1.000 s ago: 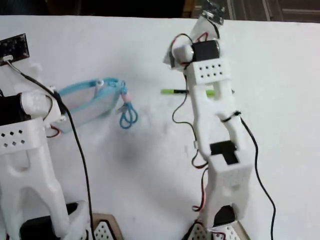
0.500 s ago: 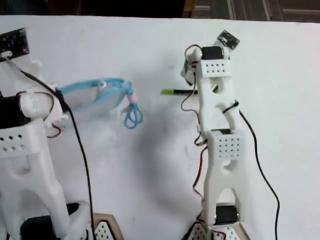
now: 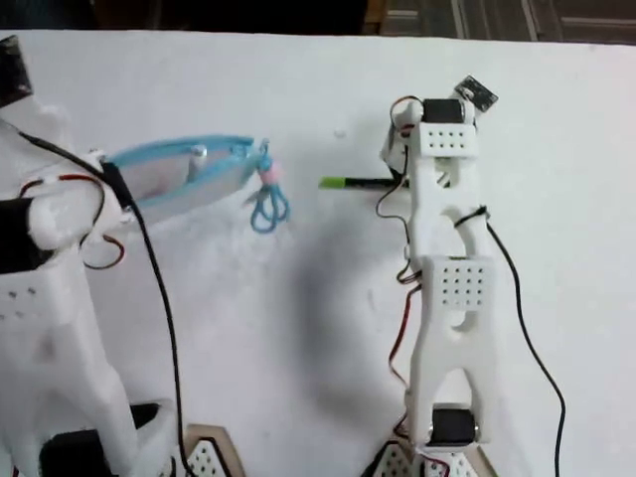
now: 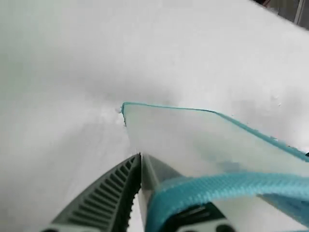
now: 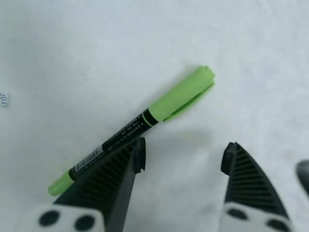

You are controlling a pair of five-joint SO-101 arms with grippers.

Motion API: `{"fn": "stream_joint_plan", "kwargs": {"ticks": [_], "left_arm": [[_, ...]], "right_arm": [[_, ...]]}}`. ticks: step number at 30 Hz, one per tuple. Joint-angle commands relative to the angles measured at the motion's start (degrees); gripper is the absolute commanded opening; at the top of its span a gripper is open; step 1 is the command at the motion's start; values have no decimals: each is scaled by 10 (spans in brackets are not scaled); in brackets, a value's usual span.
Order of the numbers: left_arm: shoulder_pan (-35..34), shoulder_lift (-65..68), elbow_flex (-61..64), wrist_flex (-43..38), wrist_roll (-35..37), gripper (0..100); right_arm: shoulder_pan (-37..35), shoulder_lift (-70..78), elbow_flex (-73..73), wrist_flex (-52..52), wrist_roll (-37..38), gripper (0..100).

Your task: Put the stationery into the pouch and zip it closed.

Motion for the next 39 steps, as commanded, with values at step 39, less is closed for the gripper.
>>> {"fn": "stream_joint_plan", "kwargs": {"ticks": [39], "left_arm": [[49,-118,186,-126,-28,22]], "right_arm": [[-13,-7,-21,1,-58,255]]}}
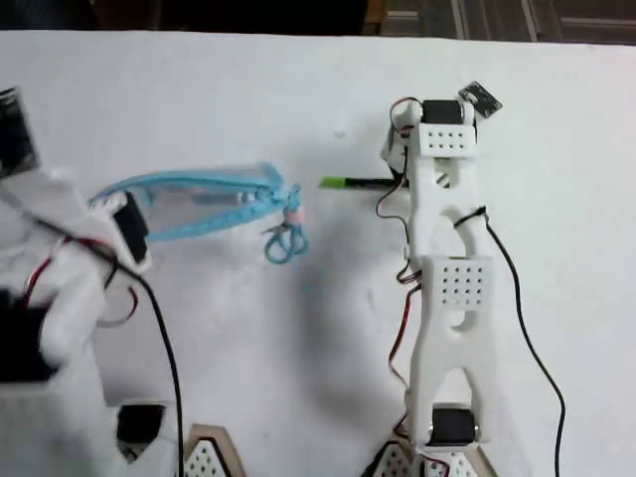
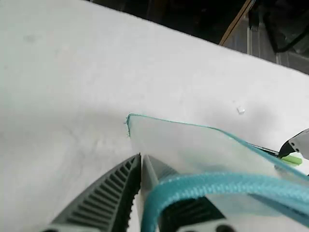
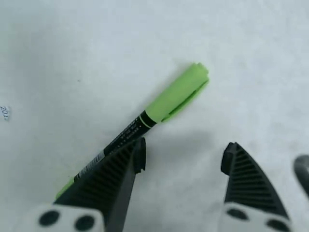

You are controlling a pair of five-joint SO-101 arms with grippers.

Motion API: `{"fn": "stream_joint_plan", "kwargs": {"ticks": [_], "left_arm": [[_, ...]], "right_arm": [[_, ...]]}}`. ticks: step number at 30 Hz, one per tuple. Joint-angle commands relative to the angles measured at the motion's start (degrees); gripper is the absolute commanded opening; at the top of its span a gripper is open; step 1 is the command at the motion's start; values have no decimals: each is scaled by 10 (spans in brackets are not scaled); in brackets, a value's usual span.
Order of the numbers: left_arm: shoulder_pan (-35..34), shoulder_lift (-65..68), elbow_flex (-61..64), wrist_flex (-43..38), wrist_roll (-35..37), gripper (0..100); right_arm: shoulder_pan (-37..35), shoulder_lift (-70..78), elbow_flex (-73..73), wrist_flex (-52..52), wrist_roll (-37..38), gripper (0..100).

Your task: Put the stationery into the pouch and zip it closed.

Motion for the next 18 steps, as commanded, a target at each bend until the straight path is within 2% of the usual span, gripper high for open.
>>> {"fn": "stream_joint_plan", "kwargs": {"ticks": [1,7,9,16,18], "left_arm": [[-17,81,-29,-10,-2,22],[-47,360,-225,112,1,23],[-60,422,-265,112,1,22],[-47,437,-229,107,2,22],[-49,438,-228,107,-1,22]], "right_arm": [[-17,-7,-22,1,-6,255],[-33,-7,-23,0,-6,255],[-34,-7,-23,-5,-7,255],[-25,-7,-23,-24,-7,255],[-22,-10,-23,-36,-31,255]]}}
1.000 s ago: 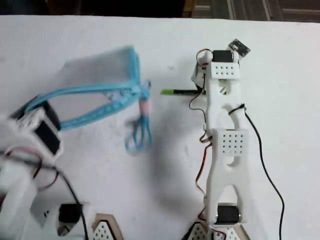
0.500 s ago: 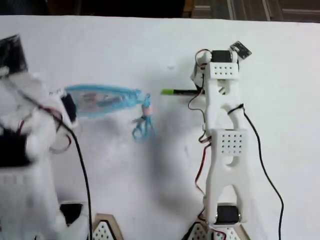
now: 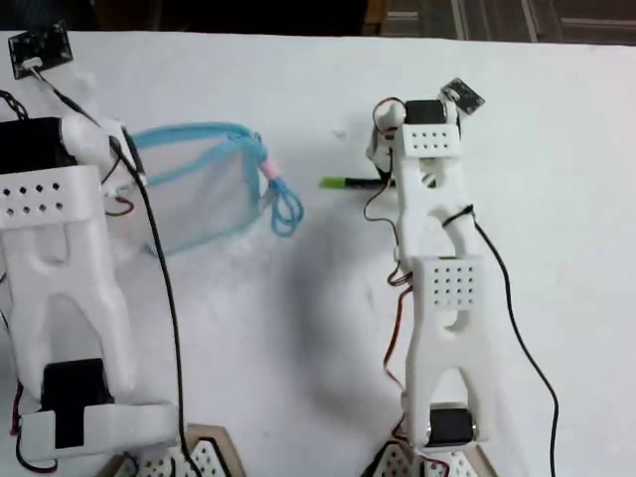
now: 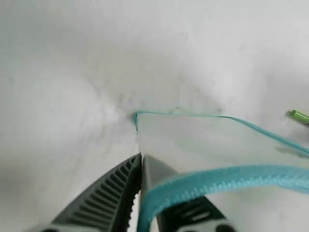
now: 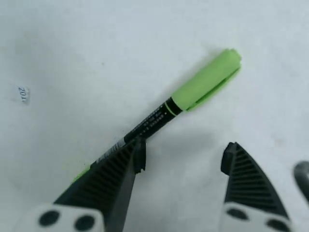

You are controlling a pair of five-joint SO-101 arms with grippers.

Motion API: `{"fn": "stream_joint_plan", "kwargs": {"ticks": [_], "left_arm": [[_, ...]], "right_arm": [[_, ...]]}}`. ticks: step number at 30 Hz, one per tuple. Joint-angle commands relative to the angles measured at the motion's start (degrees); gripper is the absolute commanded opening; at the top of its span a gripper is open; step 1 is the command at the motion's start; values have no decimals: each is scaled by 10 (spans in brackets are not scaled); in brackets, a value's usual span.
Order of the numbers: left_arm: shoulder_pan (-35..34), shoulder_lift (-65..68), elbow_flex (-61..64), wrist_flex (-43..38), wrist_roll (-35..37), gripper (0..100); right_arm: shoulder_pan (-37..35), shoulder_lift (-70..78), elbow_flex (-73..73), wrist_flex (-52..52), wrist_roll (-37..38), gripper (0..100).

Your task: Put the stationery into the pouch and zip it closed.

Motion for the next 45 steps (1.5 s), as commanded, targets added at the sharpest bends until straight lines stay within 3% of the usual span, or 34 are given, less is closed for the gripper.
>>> {"fn": "stream_joint_plan", "kwargs": {"ticks": [1,10,23,26,30,33,38,45], "left_arm": [[5,14,8,-1,-2,22],[5,13,9,-1,-2,22],[7,14,10,-1,-3,22],[7,15,10,-1,-3,22],[7,15,10,-1,-3,22],[5,15,10,-1,-3,22],[5,15,10,-1,-3,22],[5,15,10,-1,-3,22]], "right_arm": [[10,-12,-23,-18,-45,255],[22,-7,-23,-66,-142,255],[55,100,-23,-109,-173,253],[54,119,-23,-109,-172,184],[53,120,-23,-108,-121,10],[54,118,-24,-97,-107,45],[55,101,-46,-43,-101,18],[52,63,-163,64,-4,16]]}}
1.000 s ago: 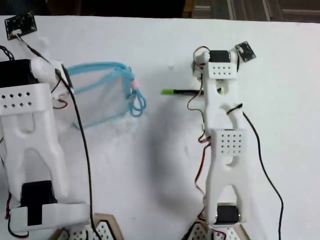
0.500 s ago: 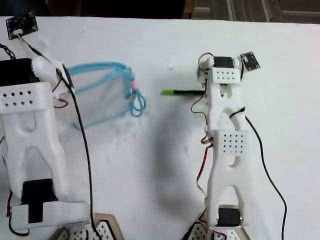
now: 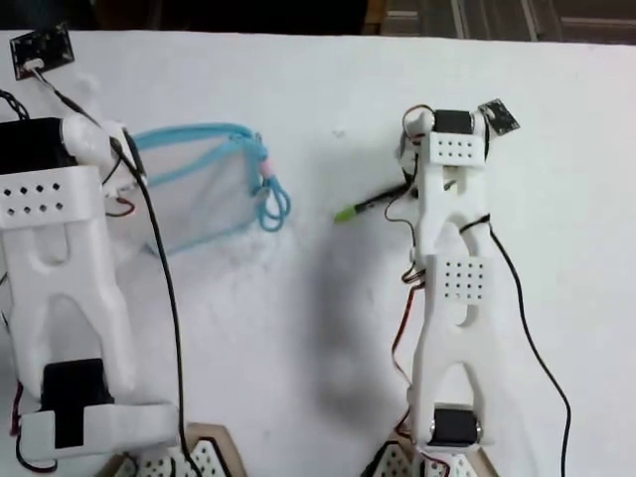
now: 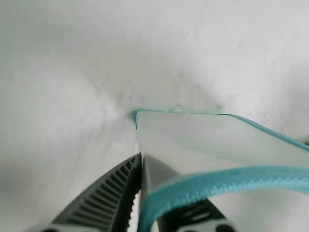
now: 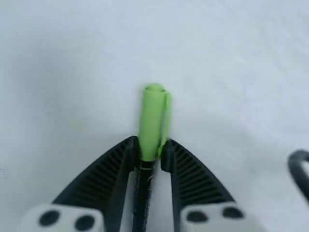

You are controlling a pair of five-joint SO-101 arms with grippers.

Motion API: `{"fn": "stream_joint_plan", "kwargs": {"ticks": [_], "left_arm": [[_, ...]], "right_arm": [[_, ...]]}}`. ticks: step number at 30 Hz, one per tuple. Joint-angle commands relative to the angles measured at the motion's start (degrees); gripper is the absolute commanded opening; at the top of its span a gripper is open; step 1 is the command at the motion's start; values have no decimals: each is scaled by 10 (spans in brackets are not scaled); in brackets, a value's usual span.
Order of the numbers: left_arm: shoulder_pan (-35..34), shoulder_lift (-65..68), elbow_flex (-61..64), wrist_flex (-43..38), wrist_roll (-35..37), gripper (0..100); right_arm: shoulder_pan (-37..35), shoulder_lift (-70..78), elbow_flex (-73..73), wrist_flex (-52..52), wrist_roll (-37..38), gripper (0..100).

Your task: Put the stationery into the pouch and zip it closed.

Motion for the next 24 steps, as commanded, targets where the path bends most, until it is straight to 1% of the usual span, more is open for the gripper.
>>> {"fn": "stream_joint_plan", "kwargs": {"ticks": [1,4,8,12,17,20,24], "left_arm": [[4,15,6,-1,-3,22],[4,15,6,-1,-3,22],[4,13,6,-1,-3,22],[4,12,6,0,-3,22],[3,12,6,2,-3,22],[3,12,6,2,-3,22],[3,12,6,2,-3,22]], "right_arm": [[0,-41,-69,53,65,16],[0,-69,-86,78,110,16],[2,-128,-83,81,157,16],[-2,-217,-81,84,204,16],[0,-350,-69,85,291,16],[-1,-445,-4,85,339,16],[-2,-585,154,85,376,16]]}}
